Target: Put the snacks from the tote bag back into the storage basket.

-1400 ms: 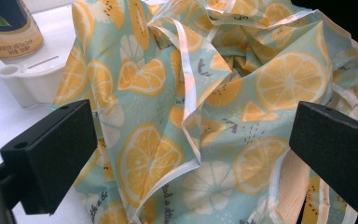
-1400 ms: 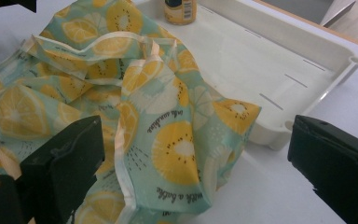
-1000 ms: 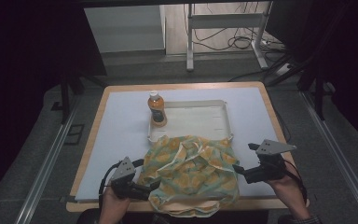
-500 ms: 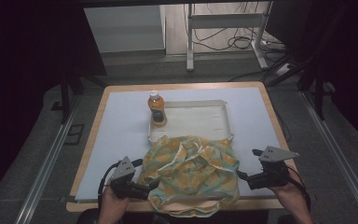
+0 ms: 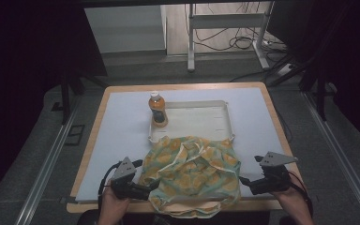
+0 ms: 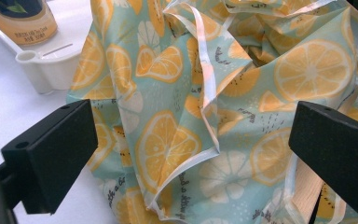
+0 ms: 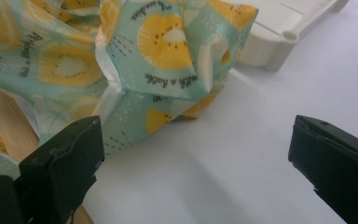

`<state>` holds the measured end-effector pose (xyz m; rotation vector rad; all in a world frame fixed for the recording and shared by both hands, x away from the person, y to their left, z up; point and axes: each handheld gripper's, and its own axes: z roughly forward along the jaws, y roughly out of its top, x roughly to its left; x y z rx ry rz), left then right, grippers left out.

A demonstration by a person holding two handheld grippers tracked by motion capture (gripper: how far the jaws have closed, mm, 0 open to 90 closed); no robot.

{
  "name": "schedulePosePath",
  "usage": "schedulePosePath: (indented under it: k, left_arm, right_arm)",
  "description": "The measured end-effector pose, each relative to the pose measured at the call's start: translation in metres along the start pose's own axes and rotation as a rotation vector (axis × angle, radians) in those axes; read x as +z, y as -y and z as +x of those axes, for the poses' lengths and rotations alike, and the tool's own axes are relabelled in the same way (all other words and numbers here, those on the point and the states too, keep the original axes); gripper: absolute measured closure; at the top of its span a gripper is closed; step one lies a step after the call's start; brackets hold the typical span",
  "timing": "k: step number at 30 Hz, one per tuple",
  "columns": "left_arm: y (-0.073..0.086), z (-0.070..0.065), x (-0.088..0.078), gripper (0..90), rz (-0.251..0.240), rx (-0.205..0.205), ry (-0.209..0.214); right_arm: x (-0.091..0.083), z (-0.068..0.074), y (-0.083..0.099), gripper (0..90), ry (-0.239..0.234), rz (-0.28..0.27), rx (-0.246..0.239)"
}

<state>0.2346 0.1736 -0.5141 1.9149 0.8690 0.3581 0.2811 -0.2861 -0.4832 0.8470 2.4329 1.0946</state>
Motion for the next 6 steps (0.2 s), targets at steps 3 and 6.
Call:
schedulePosePath:
  k: [3,6]
  left_arm:
    - [0.0001,0.0001,0.0002,1.1,0.003,0.0,-0.002]
    - [-0.0003,0.0001,0.0005,1.1,0.003,0.0,-0.002]
  right_arm:
    - [0.0014,-0.0014,0.0021,3.6,-0.001,0.014,0.005]
    - [0.002,-0.0024,0.0031,3.5,-0.003,0.017,0.014]
